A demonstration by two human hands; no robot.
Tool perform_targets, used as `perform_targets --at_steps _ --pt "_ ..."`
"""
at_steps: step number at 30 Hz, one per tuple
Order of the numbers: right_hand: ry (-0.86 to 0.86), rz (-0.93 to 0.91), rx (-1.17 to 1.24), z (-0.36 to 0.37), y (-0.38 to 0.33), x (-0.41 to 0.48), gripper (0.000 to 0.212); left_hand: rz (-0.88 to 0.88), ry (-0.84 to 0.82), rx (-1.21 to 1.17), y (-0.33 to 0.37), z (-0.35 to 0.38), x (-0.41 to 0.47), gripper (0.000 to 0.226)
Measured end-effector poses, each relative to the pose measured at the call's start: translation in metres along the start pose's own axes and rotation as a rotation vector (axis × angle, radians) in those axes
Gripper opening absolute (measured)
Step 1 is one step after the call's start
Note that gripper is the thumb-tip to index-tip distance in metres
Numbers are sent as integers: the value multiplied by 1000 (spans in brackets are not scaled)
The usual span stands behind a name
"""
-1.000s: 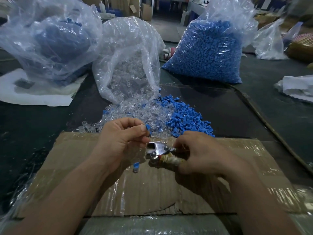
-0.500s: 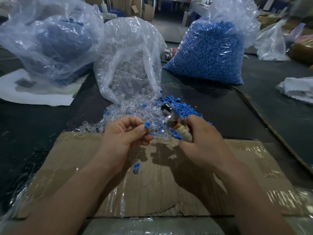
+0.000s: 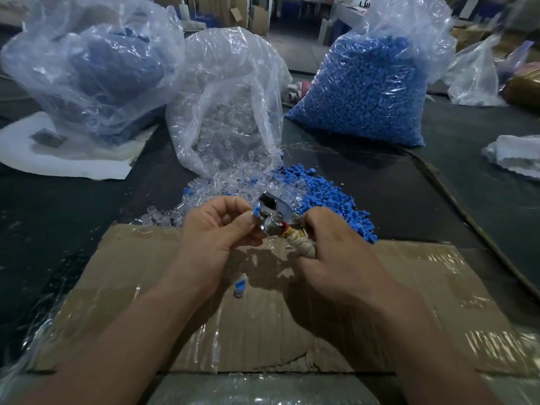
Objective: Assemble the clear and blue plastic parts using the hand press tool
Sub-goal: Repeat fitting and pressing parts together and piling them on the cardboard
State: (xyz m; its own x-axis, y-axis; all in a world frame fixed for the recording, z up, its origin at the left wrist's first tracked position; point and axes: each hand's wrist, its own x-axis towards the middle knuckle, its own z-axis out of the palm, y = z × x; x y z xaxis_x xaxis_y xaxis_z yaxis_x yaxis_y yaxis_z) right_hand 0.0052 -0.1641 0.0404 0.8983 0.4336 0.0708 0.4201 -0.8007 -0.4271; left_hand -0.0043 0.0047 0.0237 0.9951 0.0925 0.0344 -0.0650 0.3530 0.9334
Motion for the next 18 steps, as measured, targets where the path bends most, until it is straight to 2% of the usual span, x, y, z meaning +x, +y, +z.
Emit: perform_targets --at_steps 9,18 --pt "7 -31 -61 2 5 3 28 -9 -25 28 -3 -2 -1 8" --pt "11 1 38 1 2 7 22 30 28 113 -5 2 -3 10"
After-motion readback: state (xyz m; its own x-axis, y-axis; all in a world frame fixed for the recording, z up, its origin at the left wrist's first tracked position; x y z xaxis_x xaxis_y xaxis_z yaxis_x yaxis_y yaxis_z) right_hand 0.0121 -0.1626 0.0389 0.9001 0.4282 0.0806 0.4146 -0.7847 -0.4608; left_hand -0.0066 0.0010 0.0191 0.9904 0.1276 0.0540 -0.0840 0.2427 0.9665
